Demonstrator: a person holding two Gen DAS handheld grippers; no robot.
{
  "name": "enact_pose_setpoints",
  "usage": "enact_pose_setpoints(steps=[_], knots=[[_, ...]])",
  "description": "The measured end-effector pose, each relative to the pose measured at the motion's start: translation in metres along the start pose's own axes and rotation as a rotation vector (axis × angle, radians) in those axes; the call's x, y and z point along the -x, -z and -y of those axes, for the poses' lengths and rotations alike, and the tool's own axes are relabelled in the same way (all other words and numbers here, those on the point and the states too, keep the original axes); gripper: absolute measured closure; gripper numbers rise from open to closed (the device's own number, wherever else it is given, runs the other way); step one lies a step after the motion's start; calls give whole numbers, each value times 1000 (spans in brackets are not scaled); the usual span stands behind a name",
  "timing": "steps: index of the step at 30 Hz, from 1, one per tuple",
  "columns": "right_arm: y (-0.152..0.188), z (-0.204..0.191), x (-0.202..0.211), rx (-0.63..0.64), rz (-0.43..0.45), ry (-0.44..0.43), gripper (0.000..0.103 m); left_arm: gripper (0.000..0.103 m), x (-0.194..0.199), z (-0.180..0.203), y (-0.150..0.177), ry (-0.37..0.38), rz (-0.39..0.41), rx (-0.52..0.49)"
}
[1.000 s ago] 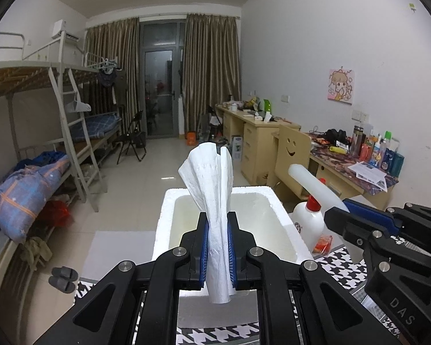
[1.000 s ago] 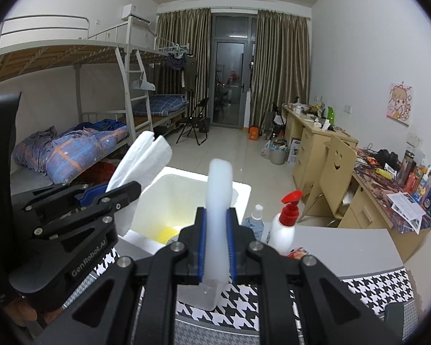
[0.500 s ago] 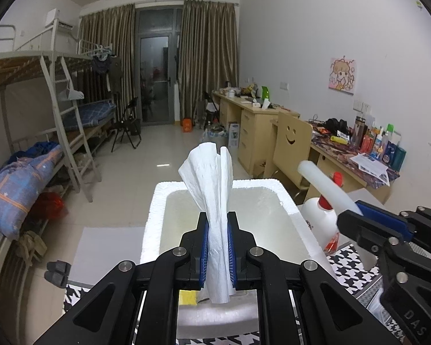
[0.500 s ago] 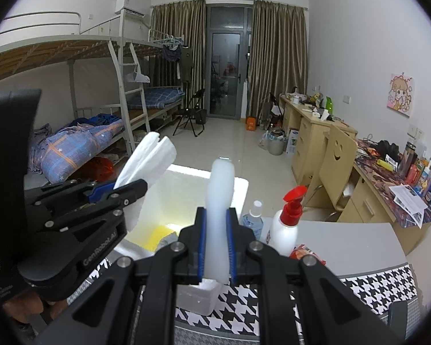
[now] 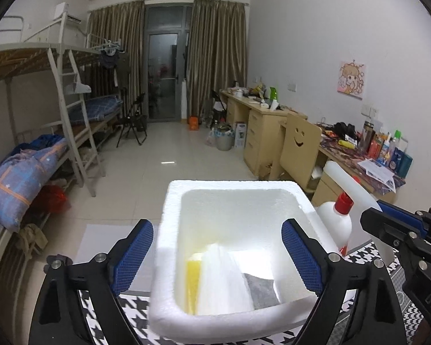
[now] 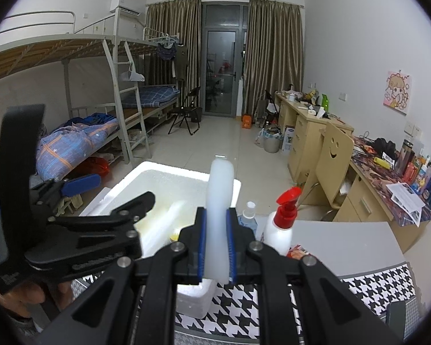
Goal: Organize soft objects
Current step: 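Open the left tool to drop the tissues while the right tool lowers the stick into the box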
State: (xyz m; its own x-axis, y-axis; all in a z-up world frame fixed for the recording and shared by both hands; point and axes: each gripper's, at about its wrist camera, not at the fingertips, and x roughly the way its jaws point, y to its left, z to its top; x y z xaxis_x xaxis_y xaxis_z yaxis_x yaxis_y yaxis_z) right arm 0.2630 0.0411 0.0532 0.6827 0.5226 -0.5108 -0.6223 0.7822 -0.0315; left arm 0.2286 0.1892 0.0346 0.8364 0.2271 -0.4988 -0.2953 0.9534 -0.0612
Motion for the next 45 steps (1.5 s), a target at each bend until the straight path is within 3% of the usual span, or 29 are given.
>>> enact_pose_setpoints(steps=[5,12,27,41,43,45], knots=[[-3,-3,-3,6,-10,-18,86,3,13,-7,0,-56,35,9],[-7,-8,-11,-3,-29,-56,86,1,21,-17,3,-113,40,35],[-11,-21,-36,-15,-61,-92,86,1,47,-43,16,-186,80,62],[-7,-17,-61,-49,-110,-97,85,1,58,-54,27,-207,81,68],[-8,-17,-63,-47,-110,-97,84,1,60,-54,28,-212,85,67],[-8,-17,-66,-41,-115,-97,76,1,63,-56,29,-211,86,72]])
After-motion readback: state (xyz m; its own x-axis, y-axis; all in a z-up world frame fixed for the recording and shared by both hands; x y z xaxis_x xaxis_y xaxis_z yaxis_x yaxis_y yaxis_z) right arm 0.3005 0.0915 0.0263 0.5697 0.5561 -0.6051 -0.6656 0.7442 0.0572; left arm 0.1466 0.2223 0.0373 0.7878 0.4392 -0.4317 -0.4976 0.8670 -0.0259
